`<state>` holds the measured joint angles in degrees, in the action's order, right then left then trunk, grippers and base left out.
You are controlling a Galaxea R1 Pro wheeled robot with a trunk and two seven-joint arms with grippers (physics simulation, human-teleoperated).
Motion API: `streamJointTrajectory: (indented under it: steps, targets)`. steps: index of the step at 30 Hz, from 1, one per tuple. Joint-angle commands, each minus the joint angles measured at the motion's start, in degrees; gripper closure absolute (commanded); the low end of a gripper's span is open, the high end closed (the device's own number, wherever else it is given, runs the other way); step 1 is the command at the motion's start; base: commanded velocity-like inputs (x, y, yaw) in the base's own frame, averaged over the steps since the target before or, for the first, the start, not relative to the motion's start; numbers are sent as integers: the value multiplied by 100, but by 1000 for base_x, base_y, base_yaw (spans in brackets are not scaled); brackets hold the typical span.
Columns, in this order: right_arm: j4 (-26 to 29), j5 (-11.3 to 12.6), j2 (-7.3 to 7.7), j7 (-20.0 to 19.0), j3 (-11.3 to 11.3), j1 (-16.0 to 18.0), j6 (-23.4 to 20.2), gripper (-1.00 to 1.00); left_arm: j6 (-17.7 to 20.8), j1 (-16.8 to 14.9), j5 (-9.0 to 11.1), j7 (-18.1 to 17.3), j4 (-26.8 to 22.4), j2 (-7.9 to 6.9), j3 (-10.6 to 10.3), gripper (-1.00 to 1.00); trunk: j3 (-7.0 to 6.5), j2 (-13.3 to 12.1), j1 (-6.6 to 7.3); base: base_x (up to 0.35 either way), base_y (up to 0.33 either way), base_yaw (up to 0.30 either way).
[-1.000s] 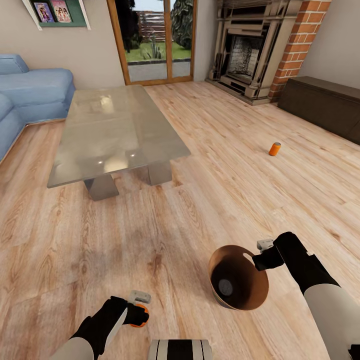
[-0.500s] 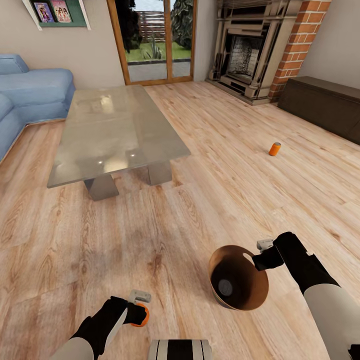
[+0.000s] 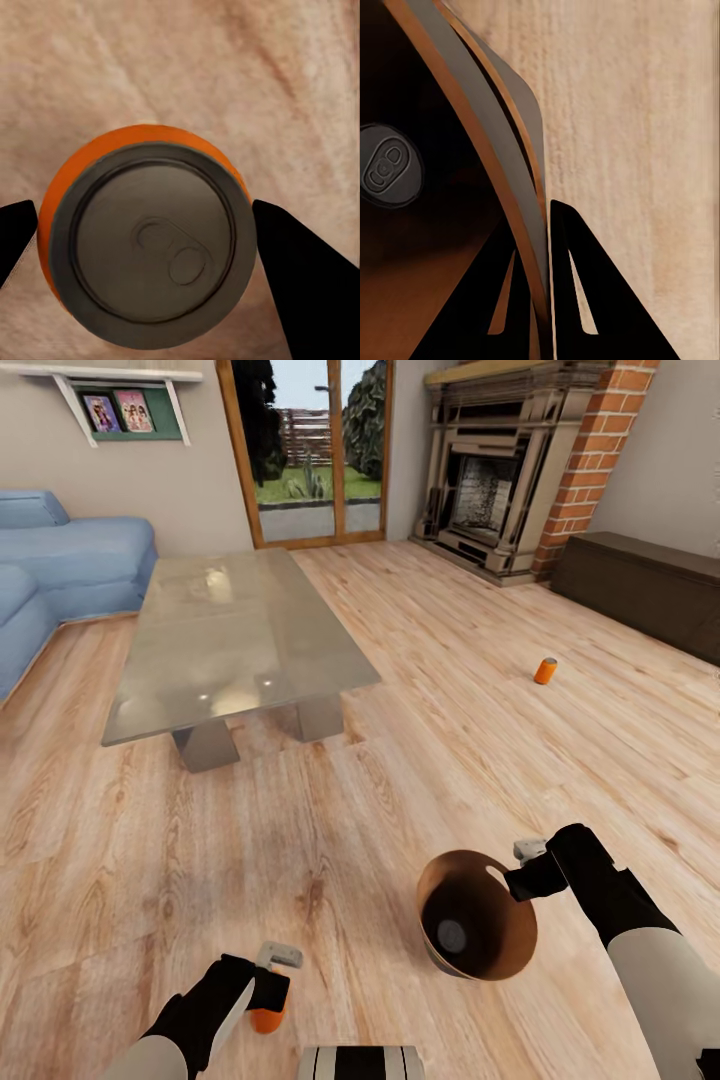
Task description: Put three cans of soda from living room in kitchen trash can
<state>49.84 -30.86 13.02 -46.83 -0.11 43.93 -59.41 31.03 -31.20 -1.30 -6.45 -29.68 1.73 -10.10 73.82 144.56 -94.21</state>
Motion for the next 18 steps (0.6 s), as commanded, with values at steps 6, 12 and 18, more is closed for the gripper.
streamJointTrajectory:
  steps: [6,12,18]
  targets:
    - [-1,125,-1,-37,1,-4,-59,100,0,0,-10,-6,5,2,0,100,-134,-8,15,0,0,0]
    - [-1,127,-1,-37,1,-5,-59,100,0,0,-5,-6,4,0,2,100,-267,-16,31,0,0,0]
    - [-3,127,-3,-37,2,-7,-59,100,0,1,-2,-9,-27,-6,7,100,-400,-24,46,0,0,0]
